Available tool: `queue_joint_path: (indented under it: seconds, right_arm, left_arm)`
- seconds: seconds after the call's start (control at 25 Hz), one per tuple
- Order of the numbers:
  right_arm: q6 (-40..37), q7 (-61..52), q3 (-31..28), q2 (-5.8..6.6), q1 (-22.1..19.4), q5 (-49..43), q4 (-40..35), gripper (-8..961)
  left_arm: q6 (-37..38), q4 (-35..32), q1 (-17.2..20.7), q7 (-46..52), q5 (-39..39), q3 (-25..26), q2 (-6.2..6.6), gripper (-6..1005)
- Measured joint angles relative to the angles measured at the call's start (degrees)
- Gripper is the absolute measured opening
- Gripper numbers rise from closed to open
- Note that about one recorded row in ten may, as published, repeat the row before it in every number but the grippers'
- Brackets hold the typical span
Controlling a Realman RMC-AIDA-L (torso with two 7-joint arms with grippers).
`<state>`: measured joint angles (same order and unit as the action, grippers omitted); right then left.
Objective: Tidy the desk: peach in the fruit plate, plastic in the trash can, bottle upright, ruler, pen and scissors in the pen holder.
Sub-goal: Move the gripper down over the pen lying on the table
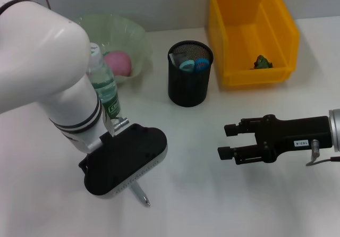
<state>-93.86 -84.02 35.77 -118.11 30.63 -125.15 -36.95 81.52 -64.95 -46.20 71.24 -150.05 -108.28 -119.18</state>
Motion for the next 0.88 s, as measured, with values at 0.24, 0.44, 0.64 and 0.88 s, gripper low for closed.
queue_joint_path:
  seconds: [0.24, 0.44, 0.64, 0.88]
  right_arm:
    - [0.00, 0.29, 0.00, -0.12, -0.17, 0.00, 0.05, 678]
    - [0.03, 0.51, 0.38, -0.13, -0.25, 0.00, 0.12, 675]
    - [0.09, 0.65, 0.69, -0.12, -0.25, 0.00, 0.13, 673]
    - [0.09, 0.73, 0.83, -0.15, -0.22, -0.05, 0.13, 670]
  left_arm:
    - [0.39, -0.92, -0.09, -0.25, -0.85, -1.31, 0.00, 703]
    - [0.39, -0.87, -0.67, 0.09, -1.09, -3.09, 0.00, 489]
    - [-0.20, -0.56, -0.93, 0.11, -0.88, -4.44, 0.00, 398]
    - [-1.45, -0.19, -0.94, 0.12, -0.51, -5.17, 0.01, 366]
